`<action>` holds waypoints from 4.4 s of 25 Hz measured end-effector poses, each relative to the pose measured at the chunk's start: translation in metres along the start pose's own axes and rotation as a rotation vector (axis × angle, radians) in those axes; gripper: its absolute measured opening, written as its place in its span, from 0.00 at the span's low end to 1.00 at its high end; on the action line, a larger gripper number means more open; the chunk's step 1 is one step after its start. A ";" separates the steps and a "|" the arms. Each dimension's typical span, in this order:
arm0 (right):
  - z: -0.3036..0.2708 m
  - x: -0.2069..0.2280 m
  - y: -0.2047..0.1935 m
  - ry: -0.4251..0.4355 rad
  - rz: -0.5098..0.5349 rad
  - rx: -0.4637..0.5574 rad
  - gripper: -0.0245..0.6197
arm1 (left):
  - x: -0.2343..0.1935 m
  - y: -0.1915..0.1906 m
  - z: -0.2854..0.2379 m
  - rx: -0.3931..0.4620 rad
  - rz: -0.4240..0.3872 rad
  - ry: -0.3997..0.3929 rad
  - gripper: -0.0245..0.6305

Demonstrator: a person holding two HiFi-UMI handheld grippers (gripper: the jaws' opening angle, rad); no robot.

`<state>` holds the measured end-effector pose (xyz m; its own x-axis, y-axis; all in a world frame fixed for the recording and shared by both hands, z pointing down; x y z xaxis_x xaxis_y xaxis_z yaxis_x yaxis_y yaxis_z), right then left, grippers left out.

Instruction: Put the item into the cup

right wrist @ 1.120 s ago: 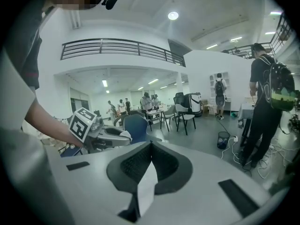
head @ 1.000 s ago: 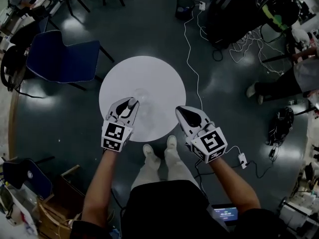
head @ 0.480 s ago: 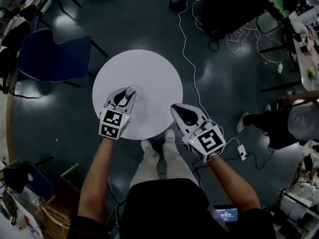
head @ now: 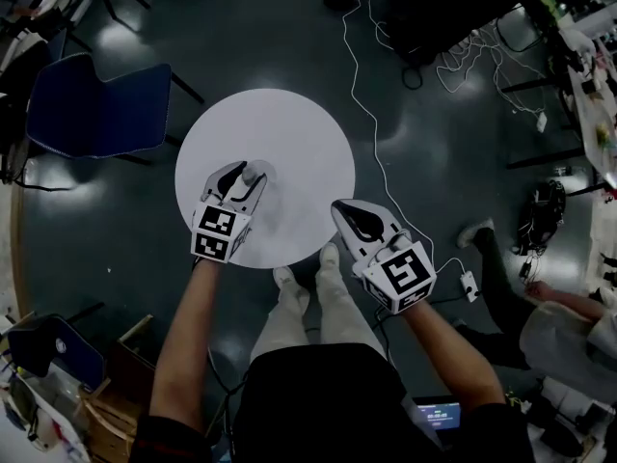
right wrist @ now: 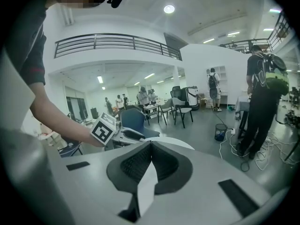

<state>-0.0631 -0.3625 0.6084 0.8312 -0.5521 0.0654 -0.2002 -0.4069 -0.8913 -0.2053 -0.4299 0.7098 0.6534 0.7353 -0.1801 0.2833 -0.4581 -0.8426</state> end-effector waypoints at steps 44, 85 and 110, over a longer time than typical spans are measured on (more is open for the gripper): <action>0.036 -0.079 0.097 -0.009 0.065 0.217 0.06 | 0.101 0.088 0.184 0.298 -0.123 -0.021 0.06; 0.223 -0.064 0.119 0.082 0.133 0.372 0.06 | 0.298 0.168 0.225 0.418 -0.223 0.080 0.06; 0.402 -0.030 0.071 0.156 0.152 0.467 0.06 | 0.482 0.173 0.218 0.481 -0.234 0.194 0.06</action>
<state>0.1066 -0.0823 0.3626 0.7163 -0.6962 -0.0463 -0.0303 0.0352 -0.9989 0.0057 -0.0460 0.3671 0.7417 0.6636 0.0975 0.1139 0.0186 -0.9933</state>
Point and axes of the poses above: the fingertips, and each gripper's own axes: z backward along the fingers, x to its right, y out of its top, the point moved 1 cm from there along z, backward along the fingers, and after that the axes turned 13 degrees about -y, right-handed, at the moved point
